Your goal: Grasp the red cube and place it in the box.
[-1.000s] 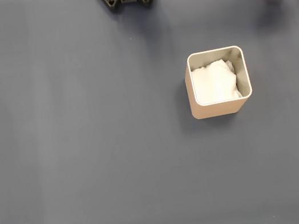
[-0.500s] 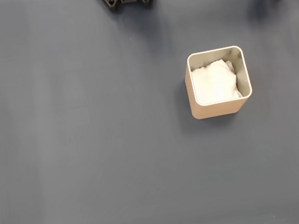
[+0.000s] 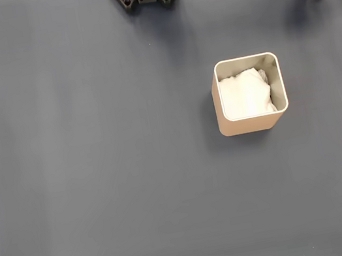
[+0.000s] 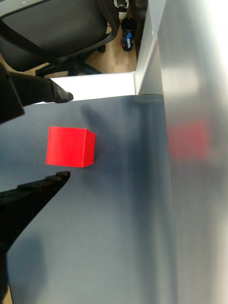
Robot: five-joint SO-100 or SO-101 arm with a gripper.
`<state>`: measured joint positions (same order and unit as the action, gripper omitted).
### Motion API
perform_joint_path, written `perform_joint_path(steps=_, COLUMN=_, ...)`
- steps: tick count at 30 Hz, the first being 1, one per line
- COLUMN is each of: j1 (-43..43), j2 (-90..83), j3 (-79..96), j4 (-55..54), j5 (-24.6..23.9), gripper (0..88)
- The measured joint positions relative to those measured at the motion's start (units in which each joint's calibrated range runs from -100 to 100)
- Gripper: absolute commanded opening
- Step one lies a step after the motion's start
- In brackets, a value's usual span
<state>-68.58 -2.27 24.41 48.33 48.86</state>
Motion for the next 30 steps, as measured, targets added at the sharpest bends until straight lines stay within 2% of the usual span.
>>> perform_joint_path(steps=6, j1=0.8, j2=0.0, j3=0.0, j4=-0.6, j5=0.4, gripper=36.0)
perform_joint_path(steps=30, j1=0.7, j2=0.0, j3=0.0, j4=-1.9, j5=0.5, gripper=20.5)
